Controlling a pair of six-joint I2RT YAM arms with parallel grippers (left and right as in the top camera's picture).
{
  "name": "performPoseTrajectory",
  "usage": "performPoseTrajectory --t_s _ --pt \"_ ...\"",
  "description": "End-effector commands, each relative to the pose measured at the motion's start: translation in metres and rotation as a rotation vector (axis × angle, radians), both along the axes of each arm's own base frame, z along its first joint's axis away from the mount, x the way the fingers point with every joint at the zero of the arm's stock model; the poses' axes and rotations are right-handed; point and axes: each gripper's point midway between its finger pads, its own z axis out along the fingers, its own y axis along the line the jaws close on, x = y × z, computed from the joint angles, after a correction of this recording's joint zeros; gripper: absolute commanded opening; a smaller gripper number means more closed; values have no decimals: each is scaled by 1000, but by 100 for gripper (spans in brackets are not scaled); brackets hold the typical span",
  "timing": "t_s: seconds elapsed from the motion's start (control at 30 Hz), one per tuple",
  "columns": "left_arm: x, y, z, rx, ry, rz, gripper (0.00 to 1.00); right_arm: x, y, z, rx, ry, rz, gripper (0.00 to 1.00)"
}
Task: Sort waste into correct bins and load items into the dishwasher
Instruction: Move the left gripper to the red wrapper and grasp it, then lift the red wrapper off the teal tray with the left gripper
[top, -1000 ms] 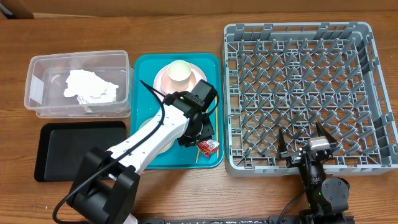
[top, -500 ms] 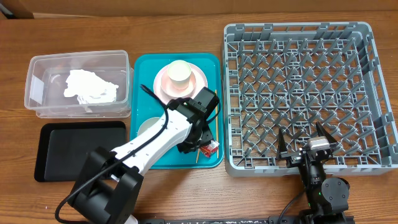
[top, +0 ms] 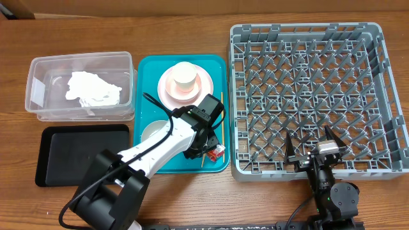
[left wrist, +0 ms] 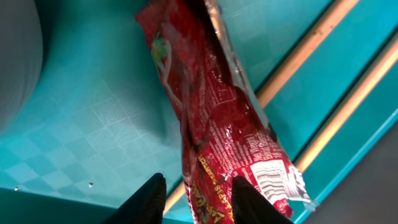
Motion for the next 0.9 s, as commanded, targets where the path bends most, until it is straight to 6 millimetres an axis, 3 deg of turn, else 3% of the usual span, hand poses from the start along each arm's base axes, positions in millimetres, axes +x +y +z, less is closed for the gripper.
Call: performPoseTrajectory --t_s 0.0,0.17,0.87 --pt "-3 4 -5 23 -3 9 34 0 -2 -2 -3 -3 -11 100" --pt "0 2 -5 14 -16 9 28 0 -2 -2 -3 -3 -11 100" --pt "6 7 -5 45 -48 8 21 0 -2 -2 -3 -3 -11 100"
